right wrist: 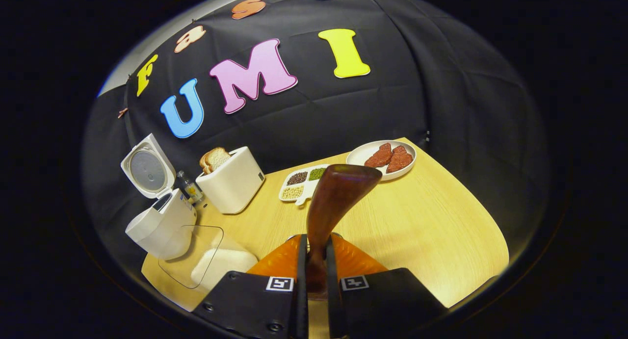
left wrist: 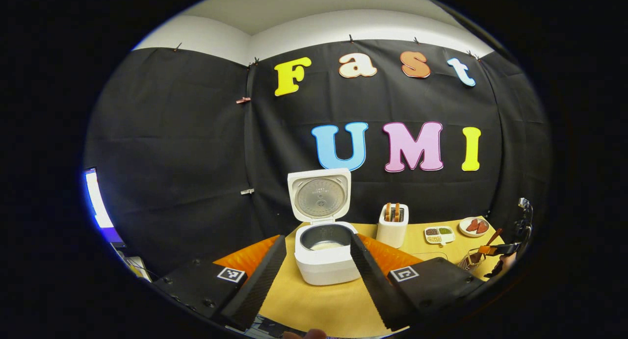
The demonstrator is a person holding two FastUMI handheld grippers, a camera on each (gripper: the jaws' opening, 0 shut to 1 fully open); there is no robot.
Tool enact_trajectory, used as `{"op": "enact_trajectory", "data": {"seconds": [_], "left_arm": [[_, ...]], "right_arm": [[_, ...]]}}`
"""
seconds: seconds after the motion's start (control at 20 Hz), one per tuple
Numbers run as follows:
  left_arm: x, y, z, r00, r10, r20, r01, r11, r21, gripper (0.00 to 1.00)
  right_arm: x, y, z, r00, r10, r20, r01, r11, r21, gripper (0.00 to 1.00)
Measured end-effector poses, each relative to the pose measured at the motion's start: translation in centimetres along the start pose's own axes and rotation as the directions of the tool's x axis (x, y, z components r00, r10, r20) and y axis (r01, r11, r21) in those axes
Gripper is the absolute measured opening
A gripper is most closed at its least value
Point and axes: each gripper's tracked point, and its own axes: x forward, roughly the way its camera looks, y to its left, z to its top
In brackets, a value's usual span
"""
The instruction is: Close the left gripper, press the button to open the rice cooker; take a wooden spoon from the chopstick holder with the right hand, scoop a spoonful of rice and pour it into the rice cooker, then put the wooden spoon back into the chopstick holder.
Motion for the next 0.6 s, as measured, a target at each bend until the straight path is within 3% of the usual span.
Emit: {"op": "enact_trajectory", "data": {"seconds": [0.05,0.25,0.45,0.6], "left_arm": [[-0.1,0.1,0.0,1.000,0.000,0.004,0.000,1.000,-0.004,0.92],[-0.3,0.8,-0.3,1.000,-0.027,0.013,0.027,1.000,-0.008,0.92],[1.2,1.9,-0.3,0.994,-0.100,0.035,0.100,0.995,0.000,0.92],[2.6,3.3,-0.6,0.986,-0.163,0.044,0.164,0.986,-0.008,0.92]], "right_arm": [[0.1,-0.3,0.0,1.000,-0.017,0.002,0.017,1.000,-0.003,0.14],[-1.6,0.2,3.4,0.998,-0.027,0.065,0.028,1.000,-0.012,0.14],[-4.6,1.7,7.9,0.987,-0.056,0.150,0.057,0.998,-0.002,0.14],[-7.6,5.1,10.9,0.974,-0.056,0.217,0.060,0.998,-0.008,0.14]]}}
